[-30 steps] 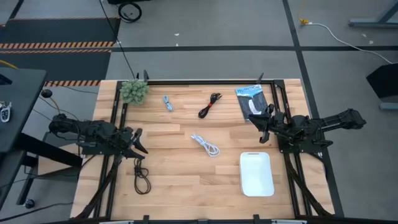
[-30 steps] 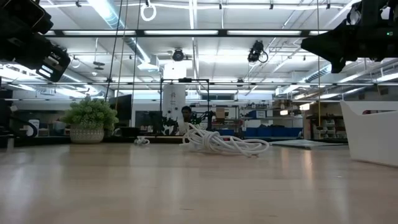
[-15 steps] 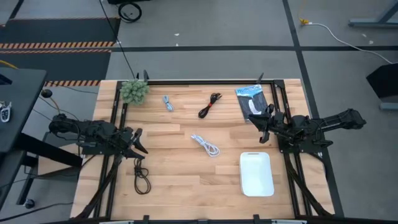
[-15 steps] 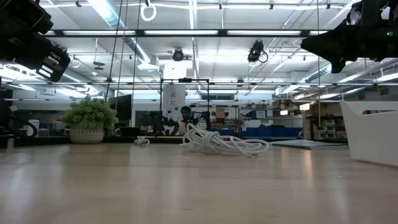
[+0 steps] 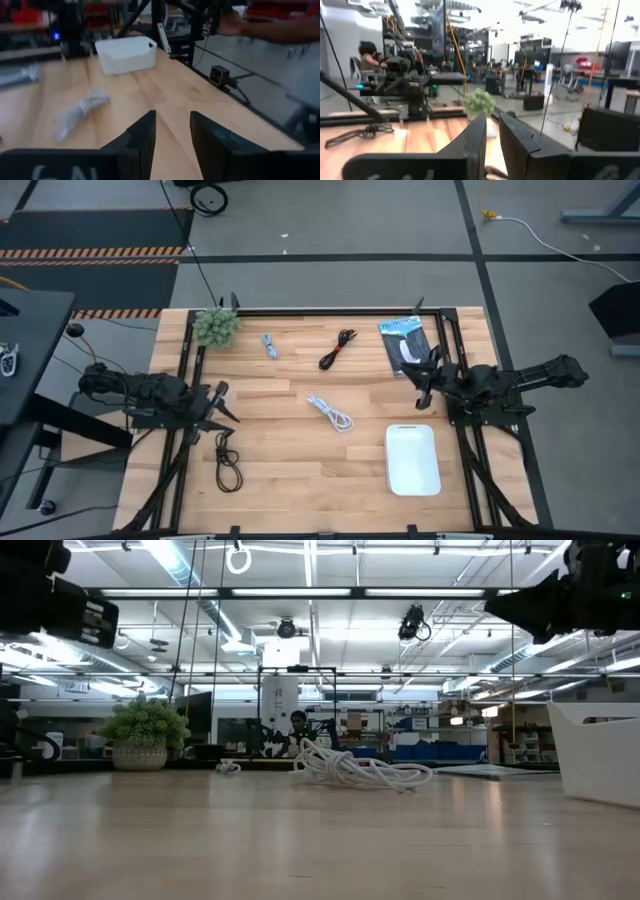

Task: Pick and place USB-C Cables
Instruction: Put the white charger cable into the white bin

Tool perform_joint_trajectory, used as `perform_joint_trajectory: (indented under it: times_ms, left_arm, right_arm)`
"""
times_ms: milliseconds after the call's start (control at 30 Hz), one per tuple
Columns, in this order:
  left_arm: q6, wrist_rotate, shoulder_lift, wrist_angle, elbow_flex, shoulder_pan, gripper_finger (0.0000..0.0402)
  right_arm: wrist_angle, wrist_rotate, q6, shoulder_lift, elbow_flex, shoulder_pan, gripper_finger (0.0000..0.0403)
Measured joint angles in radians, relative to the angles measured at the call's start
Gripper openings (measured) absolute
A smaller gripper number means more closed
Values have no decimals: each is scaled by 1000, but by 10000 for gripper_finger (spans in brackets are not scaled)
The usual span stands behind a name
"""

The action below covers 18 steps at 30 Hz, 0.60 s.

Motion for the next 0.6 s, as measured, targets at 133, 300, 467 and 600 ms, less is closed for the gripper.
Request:
perform_joint_trajectory:
  times_ms: [133, 300, 467, 600]
  left_arm:
    - [-21, 0, 0, 35, 0, 0, 128]
    - [-116, 0, 0, 109, 0, 0, 128]
    - [-156, 1, 0, 180, 1, -2, 128]
    - [-162, 0, 0, 193, 1, -1, 128]
  right_arm:
    - [126, -16, 21, 0, 0, -3, 59]
    - [288, 51, 142, -1, 0, -35, 59]
    - [301, 97, 238, 0, 5, -87, 59]
    - [299, -60, 188, 3, 39, -122, 58]
